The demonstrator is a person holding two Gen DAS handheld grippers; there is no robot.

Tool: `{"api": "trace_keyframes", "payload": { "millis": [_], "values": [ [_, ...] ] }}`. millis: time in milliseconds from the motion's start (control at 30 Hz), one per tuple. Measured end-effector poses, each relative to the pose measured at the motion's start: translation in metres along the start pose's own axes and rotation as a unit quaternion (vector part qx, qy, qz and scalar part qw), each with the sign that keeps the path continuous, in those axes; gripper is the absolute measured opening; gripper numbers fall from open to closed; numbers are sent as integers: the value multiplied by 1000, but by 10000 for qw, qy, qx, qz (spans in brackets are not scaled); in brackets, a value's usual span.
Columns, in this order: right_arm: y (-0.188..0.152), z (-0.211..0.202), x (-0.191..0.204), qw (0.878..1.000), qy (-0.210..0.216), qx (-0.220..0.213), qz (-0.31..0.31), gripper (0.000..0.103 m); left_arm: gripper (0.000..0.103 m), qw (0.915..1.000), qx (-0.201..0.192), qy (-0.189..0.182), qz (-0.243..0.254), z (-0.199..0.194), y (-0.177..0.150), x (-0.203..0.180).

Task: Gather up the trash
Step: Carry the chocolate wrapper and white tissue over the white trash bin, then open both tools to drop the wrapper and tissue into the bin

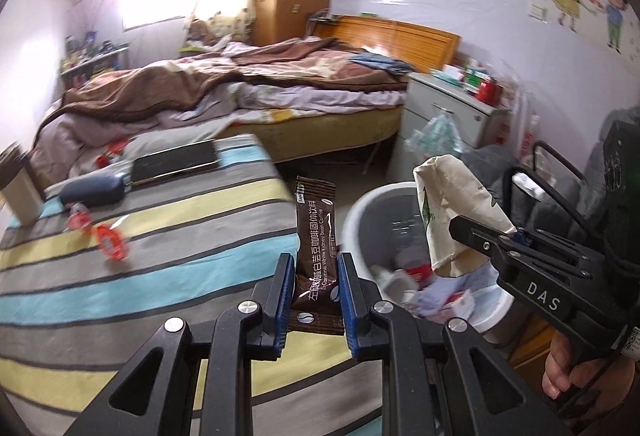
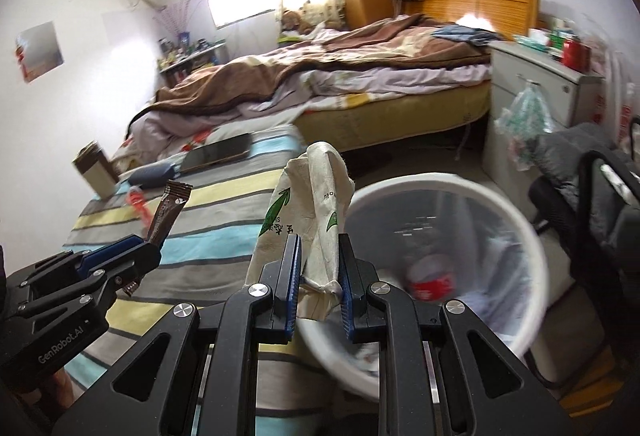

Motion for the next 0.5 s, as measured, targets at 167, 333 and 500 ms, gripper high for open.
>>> {"api": "trace_keyframes", "payload": {
  "millis": [167, 333, 500],
  "values": [
    [0, 1, -31, 9993, -307, 52, 200, 20, 22, 9992, 50, -295, 254, 19, 13, -35],
    [-2, 5, -52, 9980, -524, 188, 284, 20, 22, 9978, 138, -513, 401, 38, 19, -58],
    [-4, 10, -66, 9967, -643, 310, 378, 20, 22, 9967, 241, -627, 455, 56, 21, -70]
  ]
}}
Point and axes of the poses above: each gripper's, at about its wrist camera, not at the fingertips, and z roughly the way its jaws point, x to its left, y to its top, the point moved 2 cm from there along z, roughly the way its jaws point, and after that the axes turned 6 degrees about z, right-handed, at the moved point
